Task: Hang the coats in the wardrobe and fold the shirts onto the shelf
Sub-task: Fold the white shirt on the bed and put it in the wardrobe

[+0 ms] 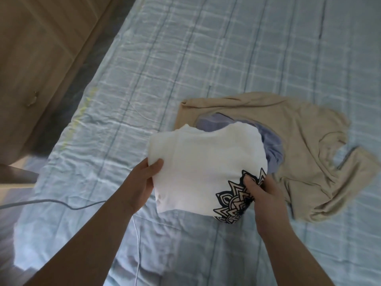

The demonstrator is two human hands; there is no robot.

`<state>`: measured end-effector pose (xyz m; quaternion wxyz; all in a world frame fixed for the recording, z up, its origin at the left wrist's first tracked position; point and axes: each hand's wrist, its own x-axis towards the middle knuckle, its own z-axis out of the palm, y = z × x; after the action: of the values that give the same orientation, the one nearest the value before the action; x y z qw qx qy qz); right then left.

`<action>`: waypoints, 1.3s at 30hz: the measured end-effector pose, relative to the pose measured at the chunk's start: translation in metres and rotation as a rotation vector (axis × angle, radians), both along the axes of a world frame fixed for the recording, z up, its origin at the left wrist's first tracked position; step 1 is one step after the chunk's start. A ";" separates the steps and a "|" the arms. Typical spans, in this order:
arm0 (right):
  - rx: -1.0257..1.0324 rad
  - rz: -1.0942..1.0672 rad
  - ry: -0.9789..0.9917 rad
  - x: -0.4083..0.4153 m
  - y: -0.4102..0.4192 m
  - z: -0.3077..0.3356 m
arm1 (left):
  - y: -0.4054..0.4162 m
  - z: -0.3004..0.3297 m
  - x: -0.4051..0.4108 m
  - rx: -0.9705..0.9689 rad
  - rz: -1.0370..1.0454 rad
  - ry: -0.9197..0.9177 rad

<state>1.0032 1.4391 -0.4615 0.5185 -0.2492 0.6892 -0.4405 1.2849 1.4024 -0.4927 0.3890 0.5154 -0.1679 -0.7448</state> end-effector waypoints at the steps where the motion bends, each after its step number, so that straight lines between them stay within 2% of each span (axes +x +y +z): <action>1: -0.017 0.017 0.002 0.000 0.002 0.002 | 0.003 0.001 0.000 -0.011 0.019 0.009; 6: 0.043 0.120 0.176 0.008 0.007 0.000 | 0.016 0.005 -0.014 -0.007 0.091 0.028; 11: -0.036 0.040 0.174 0.007 0.013 0.001 | 0.026 0.011 -0.017 -0.006 0.132 0.052; 16: 0.082 -0.038 -0.358 0.004 0.010 0.006 | 0.029 0.023 -0.012 -0.024 0.160 0.042; 21: 0.037 0.036 -0.484 0.006 0.008 0.013 | 0.022 0.029 0.013 -0.108 0.209 -0.031; 26: -0.019 0.114 -0.567 0.043 -0.003 0.016 | 0.031 0.045 0.054 -0.198 0.322 -0.105; 31: 0.063 0.261 -0.568 0.104 -0.007 0.015 | 0.076 0.054 0.107 -0.156 0.410 -0.155; 35: 0.085 0.386 -0.521 0.151 -0.002 0.019 | 0.117 0.061 0.142 -0.050 0.535 -0.238; 39: 0.129 0.490 -0.318 0.195 -0.006 0.011 | 0.133 0.056 0.158 0.137 0.564 -0.500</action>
<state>1.1978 1.4334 -0.4501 0.7257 -0.3026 0.5451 -0.2910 1.4427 1.5357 -0.4367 0.4902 0.7321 -0.0590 -0.4692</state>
